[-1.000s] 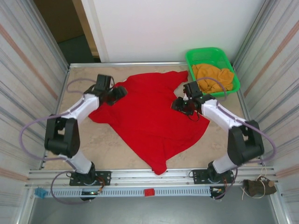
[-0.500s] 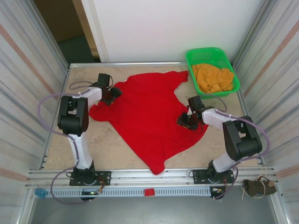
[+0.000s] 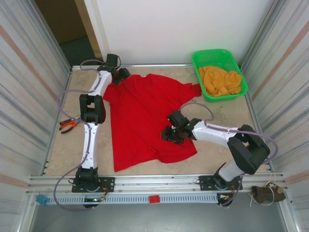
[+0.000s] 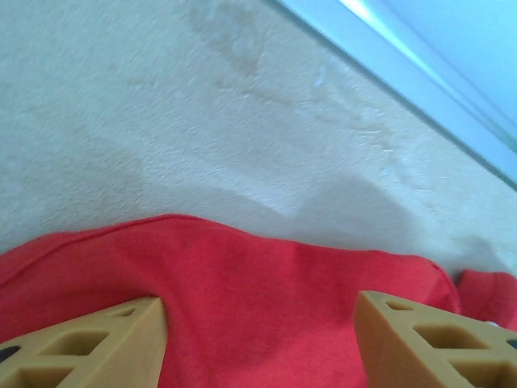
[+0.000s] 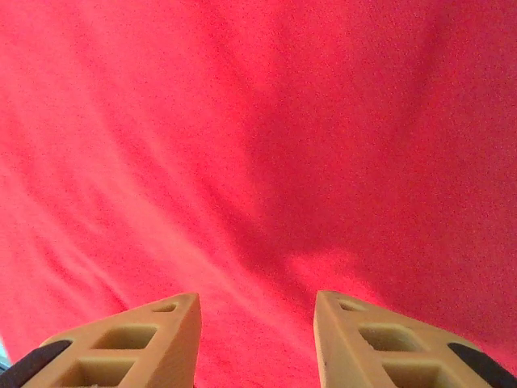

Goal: Fold the inside-out t-shirt

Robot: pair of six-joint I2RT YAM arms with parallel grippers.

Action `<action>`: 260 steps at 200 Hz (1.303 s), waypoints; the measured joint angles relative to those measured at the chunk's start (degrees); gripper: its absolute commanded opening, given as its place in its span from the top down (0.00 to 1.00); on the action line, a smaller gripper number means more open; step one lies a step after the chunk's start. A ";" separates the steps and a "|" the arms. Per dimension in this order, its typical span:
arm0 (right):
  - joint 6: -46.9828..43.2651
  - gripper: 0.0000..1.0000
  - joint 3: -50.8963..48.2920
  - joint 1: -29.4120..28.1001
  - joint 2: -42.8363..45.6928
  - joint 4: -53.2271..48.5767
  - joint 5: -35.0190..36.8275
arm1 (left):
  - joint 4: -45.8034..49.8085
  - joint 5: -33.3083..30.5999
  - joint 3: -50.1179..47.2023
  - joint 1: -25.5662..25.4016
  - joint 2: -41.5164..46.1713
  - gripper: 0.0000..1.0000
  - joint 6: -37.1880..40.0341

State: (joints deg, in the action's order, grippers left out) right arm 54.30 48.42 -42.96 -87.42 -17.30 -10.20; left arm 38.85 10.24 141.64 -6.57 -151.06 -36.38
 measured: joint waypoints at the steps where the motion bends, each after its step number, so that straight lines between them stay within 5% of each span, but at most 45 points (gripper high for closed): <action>1: -0.09 0.59 0.57 0.17 -0.07 -0.24 0.00 | 0.13 0.02 0.00 0.00 0.07 0.37 0.09; 25: -4.42 0.58 10.64 6.05 -1.84 -2.93 0.11 | -0.50 1.09 -9.22 -0.11 7.67 0.36 2.36; 81: -13.86 0.59 36.06 19.98 -21.31 -6.62 -2.95 | -14.93 4.55 -57.46 -3.17 42.27 0.34 -0.46; 114: -14.49 0.60 33.75 19.89 -25.57 -7.87 -4.37 | -19.06 5.07 -67.58 -4.33 45.31 0.34 -0.04; 145: -14.01 0.57 20.09 17.84 -15.19 -7.74 -4.85 | -16.92 3.15 -71.47 -6.51 49.64 0.33 5.86; 165: -12.41 0.55 11.26 14.53 -2.91 -7.43 -4.66 | -15.96 1.64 -76.41 -13.22 59.17 0.31 8.76; 203: -7.08 0.48 -1.81 9.27 15.37 -5.20 -2.38 | -16.44 -4.46 -87.08 -33.53 75.19 0.30 10.71; 260: -4.04 0.42 -11.74 14.23 24.76 -8.17 0.15 | -16.39 -18.03 -94.53 -53.62 71.82 0.33 10.97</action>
State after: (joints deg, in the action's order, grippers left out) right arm 50.26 36.69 -28.73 -62.65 -25.47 -10.04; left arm 22.46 -7.79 47.11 -60.18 -79.24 -25.41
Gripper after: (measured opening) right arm 0.574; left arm 0.674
